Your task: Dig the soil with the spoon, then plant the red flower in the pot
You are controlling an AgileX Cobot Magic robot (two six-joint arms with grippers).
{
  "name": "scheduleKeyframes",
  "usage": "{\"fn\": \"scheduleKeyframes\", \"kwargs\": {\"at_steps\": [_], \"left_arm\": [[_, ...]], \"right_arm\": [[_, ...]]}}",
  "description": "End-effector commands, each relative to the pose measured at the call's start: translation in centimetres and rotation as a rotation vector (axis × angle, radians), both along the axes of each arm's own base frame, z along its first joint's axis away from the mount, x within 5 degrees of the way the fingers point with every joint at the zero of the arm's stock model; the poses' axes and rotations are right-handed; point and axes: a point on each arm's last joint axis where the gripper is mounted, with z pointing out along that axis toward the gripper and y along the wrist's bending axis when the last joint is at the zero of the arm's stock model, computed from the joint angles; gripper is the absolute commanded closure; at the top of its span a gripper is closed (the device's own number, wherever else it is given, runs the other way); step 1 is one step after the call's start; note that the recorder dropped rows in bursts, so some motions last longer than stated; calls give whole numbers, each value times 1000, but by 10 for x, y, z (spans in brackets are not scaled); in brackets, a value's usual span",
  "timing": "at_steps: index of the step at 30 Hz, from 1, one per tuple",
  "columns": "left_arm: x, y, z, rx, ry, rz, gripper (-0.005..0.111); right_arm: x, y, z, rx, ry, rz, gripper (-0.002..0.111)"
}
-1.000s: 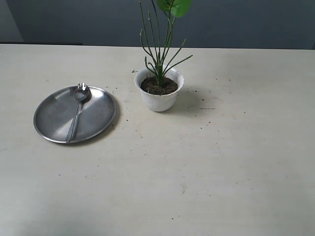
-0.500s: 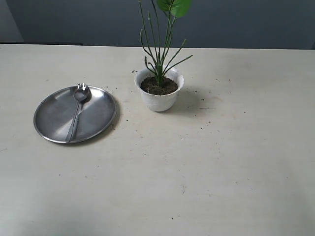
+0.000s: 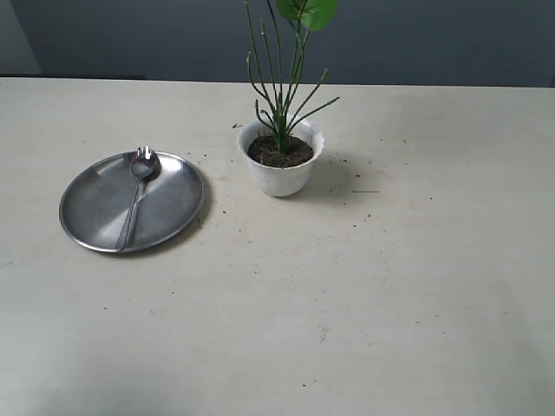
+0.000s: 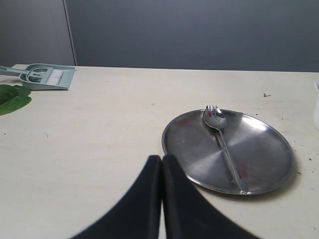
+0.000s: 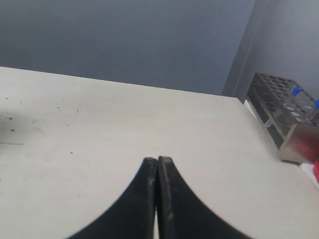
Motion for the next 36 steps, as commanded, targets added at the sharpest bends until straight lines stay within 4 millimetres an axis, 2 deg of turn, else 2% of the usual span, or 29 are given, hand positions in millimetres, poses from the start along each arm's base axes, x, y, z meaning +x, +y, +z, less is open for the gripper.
{"fn": "scheduleKeyframes", "kwargs": {"at_steps": [1, 17, 24, 36], "left_arm": [[0, 0, -1, -4, -7, -2, 106], [0, 0, -1, -4, -7, -2, 106], [0, 0, -1, -4, -7, -2, 106], [0, 0, -1, -4, -7, -2, 106]], "right_arm": [[-1, 0, -5, 10, 27, -1, 109], [-1, 1, -5, 168, 32, -20, 109], [-2, 1, -11, 129, 95, -20, 109], [-2, 1, -11, 84, 97, -10, 109]]}}
